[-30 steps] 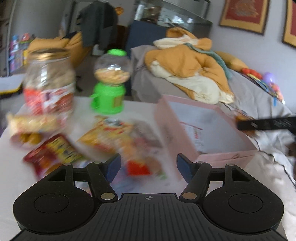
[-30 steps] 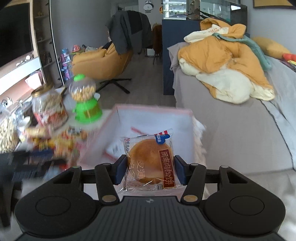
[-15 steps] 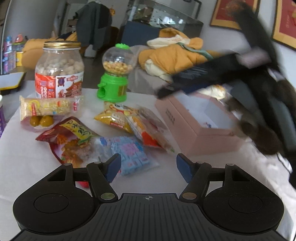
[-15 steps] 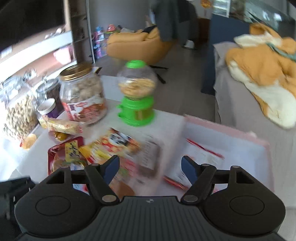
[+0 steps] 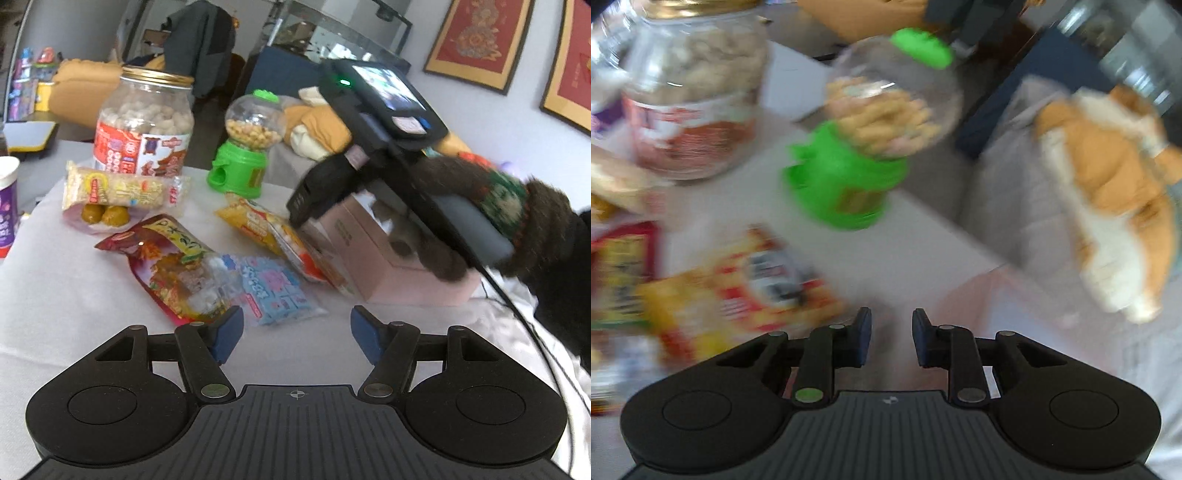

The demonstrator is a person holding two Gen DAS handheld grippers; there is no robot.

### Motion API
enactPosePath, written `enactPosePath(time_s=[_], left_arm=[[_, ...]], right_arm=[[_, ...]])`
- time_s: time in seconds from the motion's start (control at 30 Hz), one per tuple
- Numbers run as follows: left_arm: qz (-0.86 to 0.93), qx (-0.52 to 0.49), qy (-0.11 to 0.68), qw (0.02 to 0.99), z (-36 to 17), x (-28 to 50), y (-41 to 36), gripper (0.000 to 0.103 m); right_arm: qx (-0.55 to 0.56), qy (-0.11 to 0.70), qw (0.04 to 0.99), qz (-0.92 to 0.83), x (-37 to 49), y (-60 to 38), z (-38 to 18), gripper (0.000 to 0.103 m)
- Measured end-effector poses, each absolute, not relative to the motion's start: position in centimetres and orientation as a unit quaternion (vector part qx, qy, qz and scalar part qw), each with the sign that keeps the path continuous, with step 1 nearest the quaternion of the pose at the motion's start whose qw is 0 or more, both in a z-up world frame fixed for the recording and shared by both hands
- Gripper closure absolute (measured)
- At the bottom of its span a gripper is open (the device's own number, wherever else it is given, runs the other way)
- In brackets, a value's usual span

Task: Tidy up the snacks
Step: 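Drop the white bag into the pink box with left tool while right tool lowers the bread in, then grasp the small white packet with the left tool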

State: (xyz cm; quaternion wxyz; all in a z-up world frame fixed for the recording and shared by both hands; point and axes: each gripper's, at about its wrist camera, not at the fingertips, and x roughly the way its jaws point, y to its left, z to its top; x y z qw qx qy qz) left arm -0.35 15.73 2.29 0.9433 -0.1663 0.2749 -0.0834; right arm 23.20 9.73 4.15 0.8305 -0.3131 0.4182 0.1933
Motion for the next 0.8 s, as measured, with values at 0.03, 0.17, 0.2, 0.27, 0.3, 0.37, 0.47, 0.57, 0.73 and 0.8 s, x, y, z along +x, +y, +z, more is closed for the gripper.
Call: enactPosePath(time_s=[0.03,0.17,0.2,0.27,0.3,0.37,0.47,0.57,0.73,0.8], left_arm=[[-0.077,-0.170,0.273,0.944,2.4,-0.5,15.9,0.033],[-0.055,-0.178,0.267,0.946,3.0,-1.0,16.4,0.033],[-0.052,-0.178,0.268,0.946,3.1,-1.1,16.4,0.033],[-0.047,-0.176,0.272,0.945,3.4,-1.0,16.2,0.033],[-0.047,-0.174,0.273,0.945,3.6,-0.9,15.9,0.033],[-0.056,-0.165,0.271,0.947,4.3,-0.4,15.1,0.033],[-0.092,-0.147,0.259,0.950,5.7,1.8,13.2,0.033],[-0.117,-0.149,0.264,0.946,6.1,6.8,12.3,0.034],[-0.065,-0.164,0.351,0.920,3.5,16.9,11.6,0.044],[-0.043,-0.150,0.374,0.914,2.4,19.7,11.1,0.046]], right_arm=[[-0.300,0.429,0.825,0.210,22.6,9.7,4.1,0.082],[-0.263,0.459,0.808,0.260,20.3,9.2,3.8,0.085],[-0.253,0.464,0.805,0.271,19.9,8.9,3.8,0.085],[-0.226,0.471,0.801,0.292,19.0,7.7,4.6,0.085],[-0.214,0.471,0.802,0.299,18.7,7.0,5.0,0.085],[-0.183,0.462,0.811,0.308,17.9,5.0,6.5,0.081],[-0.165,0.439,0.831,0.298,17.4,2.3,8.2,0.073],[-0.147,0.415,0.854,0.276,16.6,-1.2,9.4,0.065],[-0.139,0.380,0.884,0.234,14.6,-7.8,9.9,0.058],[-0.135,0.370,0.891,0.225,14.0,-9.9,9.4,0.058]])
